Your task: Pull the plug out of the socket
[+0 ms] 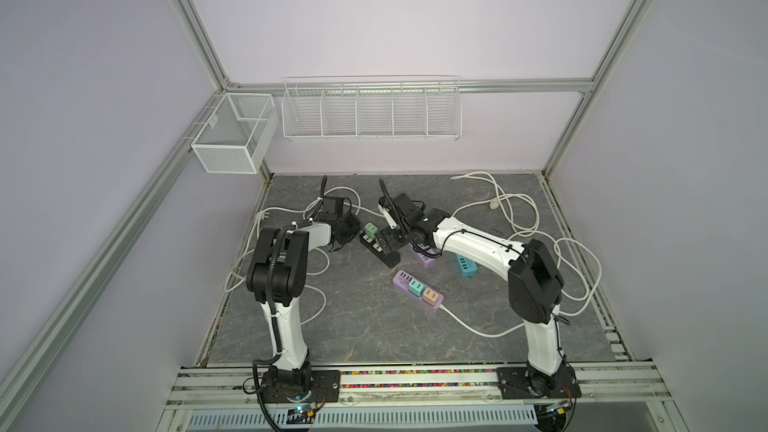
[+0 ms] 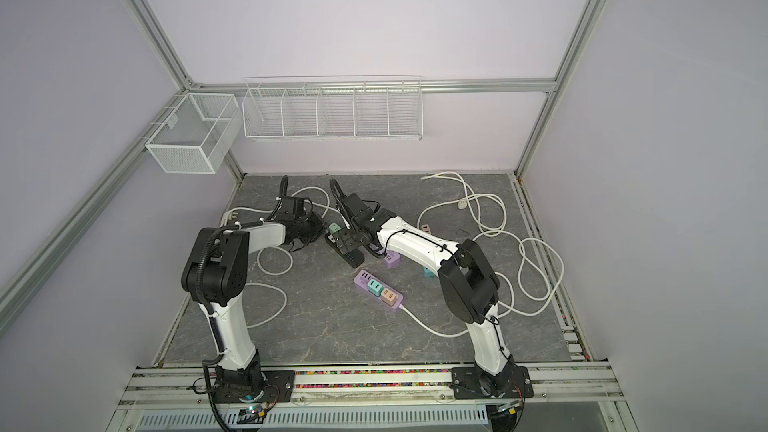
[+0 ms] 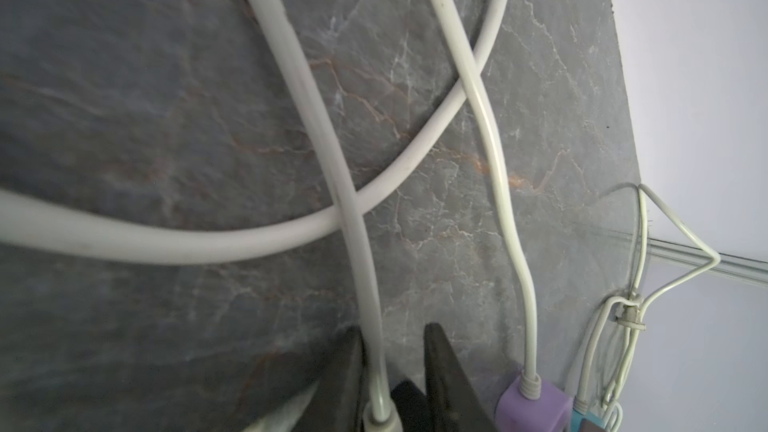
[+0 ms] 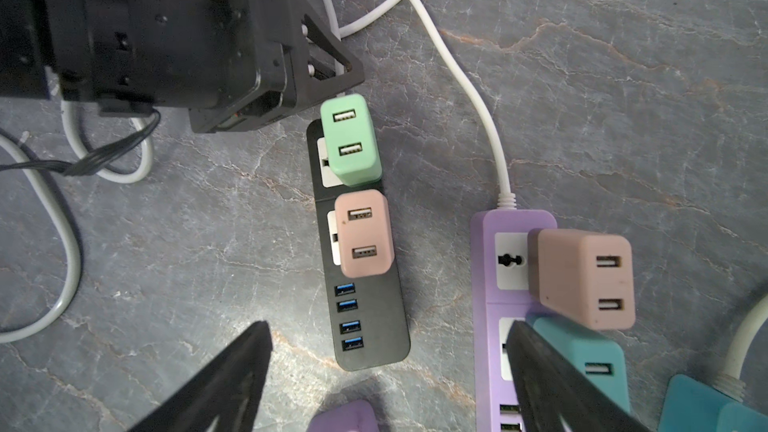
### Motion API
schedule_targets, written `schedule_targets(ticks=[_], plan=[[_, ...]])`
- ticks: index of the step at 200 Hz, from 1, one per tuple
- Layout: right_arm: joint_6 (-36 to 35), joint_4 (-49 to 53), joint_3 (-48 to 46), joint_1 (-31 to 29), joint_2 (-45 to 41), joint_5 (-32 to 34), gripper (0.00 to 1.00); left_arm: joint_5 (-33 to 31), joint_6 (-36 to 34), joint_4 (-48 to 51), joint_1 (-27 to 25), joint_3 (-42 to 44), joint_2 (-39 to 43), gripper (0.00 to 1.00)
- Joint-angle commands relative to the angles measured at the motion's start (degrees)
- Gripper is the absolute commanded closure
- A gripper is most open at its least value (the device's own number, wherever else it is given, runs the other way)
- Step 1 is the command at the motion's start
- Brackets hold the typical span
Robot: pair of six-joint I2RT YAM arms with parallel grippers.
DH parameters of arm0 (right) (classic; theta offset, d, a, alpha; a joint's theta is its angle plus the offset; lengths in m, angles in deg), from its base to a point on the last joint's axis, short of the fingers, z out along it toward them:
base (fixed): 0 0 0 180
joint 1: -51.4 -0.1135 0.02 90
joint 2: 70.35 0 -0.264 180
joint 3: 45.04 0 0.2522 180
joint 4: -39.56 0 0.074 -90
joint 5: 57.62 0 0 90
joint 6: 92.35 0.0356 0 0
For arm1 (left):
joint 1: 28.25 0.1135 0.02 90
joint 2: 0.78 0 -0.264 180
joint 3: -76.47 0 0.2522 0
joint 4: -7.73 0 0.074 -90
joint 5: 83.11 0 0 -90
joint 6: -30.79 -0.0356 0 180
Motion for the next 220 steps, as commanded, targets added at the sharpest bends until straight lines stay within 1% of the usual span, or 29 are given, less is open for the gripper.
schedule_targets(ticks=[1, 22, 47, 71, 102, 117, 143, 161, 172, 178, 201, 220], plan=[[-0.7, -1.1, -1.6, 0.5, -2.5, -0.6, 0.09, 1.1, 0.8, -0.1, -1.2, 2.6, 0.5, 0.73], [-0.9, -1.5, -2.5, 0.8, -2.7, -1.1, 0.09, 1.3, 0.8, -0.5, -2.4, 5.5, 2.7, 0.73], [-1.5, -1.5, -2.9, 0.9, -2.7, -2.1, 0.1, 1.3, 2.4, -3.2, -3.4, 10.1, 6.0, 0.73], [-1.5, -1.6, -3.1, 0.8, -2.5, -3.9, 0.11, 1.7, 3.2, -4.2, -3.9, 11.8, 7.8, 0.73], [-2.1, -1.8, -3.3, 0.9, -2.1, -4.1, 0.11, 2.3, 5.7, -7.6, -4.4, 14.4, 9.3, 0.74], [-2.9, -2.0, -3.4, 0.9, -2.0, -5.4, 0.12, 0.4, 5.7, -7.6, -4.4, 15.4, 10.9, 0.74], [-4.5, -1.9, -3.3, 0.9, -2.1, -6.8, 0.12, -0.6, 4.1, -4.5, -3.9, 14.3, 13.8, 0.74], [-5.7, -1.5, -3.3, 1.0, -2.2, -7.7, 0.13, -2.9, 3.6, -2.6, -3.9, 14.9, 16.7, 0.73], [-6.4, -1.2, -3.6, 1.1, -2.4, -7.8, 0.13, -3.9, 3.5, -2.4, -3.9, 16.2, 18.4, 0.71], [-7.1, -1.2, -3.9, 1.1, -2.5, -8.1, 0.13, -4.0, 3.7, -2.6, -3.9, 17.0, 19.4, 0.69], [-9.8, -1.0, -4.1, 1.4, -2.6, -9.1, 0.14, -3.3, 6.6, -6.1, -4.4, 21.4, 23.0, 0.69], [-11.3, -0.5, -4.0, 2.0, -2.2, -10.0, 0.16, -3.7, 8.0, -7.4, -6.3, 23.7, 25.2, 0.68]])
